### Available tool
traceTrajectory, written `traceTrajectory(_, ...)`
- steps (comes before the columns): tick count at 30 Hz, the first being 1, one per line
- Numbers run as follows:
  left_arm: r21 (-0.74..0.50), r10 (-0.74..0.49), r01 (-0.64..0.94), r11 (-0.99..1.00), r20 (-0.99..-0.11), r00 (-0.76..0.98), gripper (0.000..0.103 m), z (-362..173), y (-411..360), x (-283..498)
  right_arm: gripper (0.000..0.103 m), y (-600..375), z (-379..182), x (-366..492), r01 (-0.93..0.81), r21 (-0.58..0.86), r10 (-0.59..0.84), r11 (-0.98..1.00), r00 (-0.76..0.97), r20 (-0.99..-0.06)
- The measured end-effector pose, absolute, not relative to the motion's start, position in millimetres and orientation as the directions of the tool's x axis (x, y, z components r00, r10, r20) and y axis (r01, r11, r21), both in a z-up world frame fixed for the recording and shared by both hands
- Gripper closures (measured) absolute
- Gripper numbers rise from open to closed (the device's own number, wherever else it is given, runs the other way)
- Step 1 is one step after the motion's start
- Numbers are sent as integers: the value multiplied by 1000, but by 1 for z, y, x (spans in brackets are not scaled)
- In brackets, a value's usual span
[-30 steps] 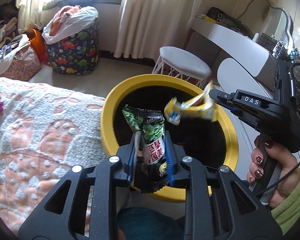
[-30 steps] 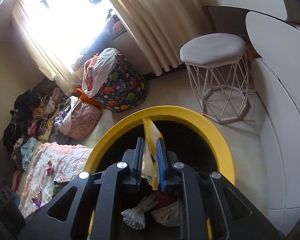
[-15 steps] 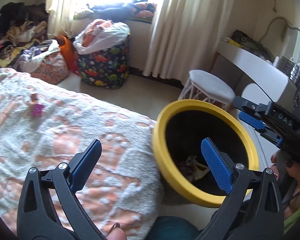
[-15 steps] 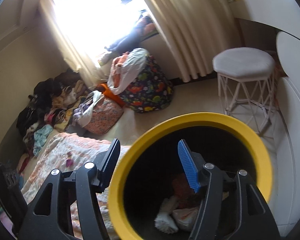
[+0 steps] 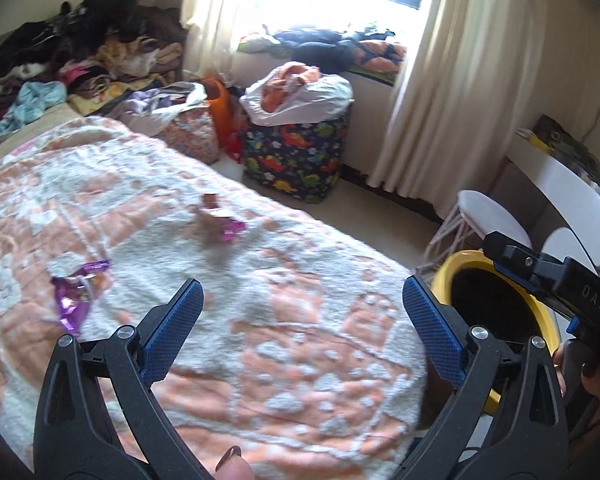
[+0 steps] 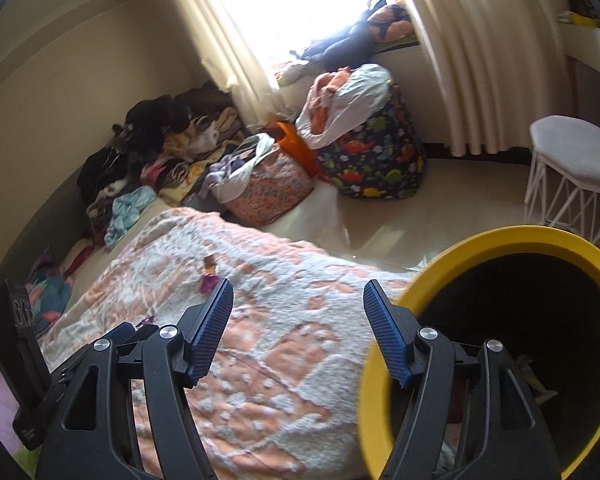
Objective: Collect trash
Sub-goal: 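Move both open grippers back to the purple wrappers on the bed, then grasp the purple wrapper with the left gripper while the right gripper grasps the orange-purple wrapper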
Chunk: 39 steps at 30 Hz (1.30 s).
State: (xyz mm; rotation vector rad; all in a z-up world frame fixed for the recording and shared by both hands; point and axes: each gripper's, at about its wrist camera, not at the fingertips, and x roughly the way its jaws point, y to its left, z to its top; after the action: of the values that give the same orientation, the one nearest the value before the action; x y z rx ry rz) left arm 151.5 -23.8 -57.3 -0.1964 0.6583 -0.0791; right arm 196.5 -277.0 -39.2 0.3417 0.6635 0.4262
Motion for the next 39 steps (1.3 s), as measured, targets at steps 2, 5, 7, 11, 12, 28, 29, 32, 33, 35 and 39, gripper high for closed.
traceTrajectory(2,-222,-106,-40,974,-608,787,11,-60,-2,150,38,-258,-38,205,-301,432,508,850,682,-526)
traceTrajectory(5,-238,-66,-106,965,-618,784,11,-64,24,151,38,-229,-37,218,-341,414,530,844,652,-542)
traceTrajectory(7,-254,-45,-147,956,-622,782,11,-66,43,149,38,-211,-38,225,-370,398,541,839,632,-555)
traceTrajectory(11,-279,-14,-211,937,-631,775,11,-73,73,146,38,-173,-41,238,-434,358,562,827,595,-575)
traceTrajectory(12,-287,-6,-229,930,-634,773,11,-76,81,145,38,-163,-43,242,-447,346,562,825,585,-584)
traceTrajectory(28,-384,4,-351,854,-670,742,18,-107,149,146,38,-72,-87,300,-440,343,541,830,483,-688)
traceTrajectory(29,-390,-3,-351,851,-672,740,21,-109,150,147,41,-68,-91,304,-434,341,534,834,478,-697)
traceTrajectory(32,-403,-17,-351,845,-677,736,33,-114,151,148,49,-62,-101,314,-415,351,526,840,463,-713)
traceTrajectory(33,-404,-20,-350,845,-678,735,42,-115,150,148,53,-60,-104,317,-412,356,528,838,453,-719)
traceTrajectory(35,-404,-26,-347,846,-682,731,52,-117,149,149,75,-57,-110,322,-412,362,530,836,437,-727)
traceTrajectory(39,-409,-55,-318,856,-681,730,84,-120,144,150,84,-62,-106,316,-422,388,560,819,445,-699)
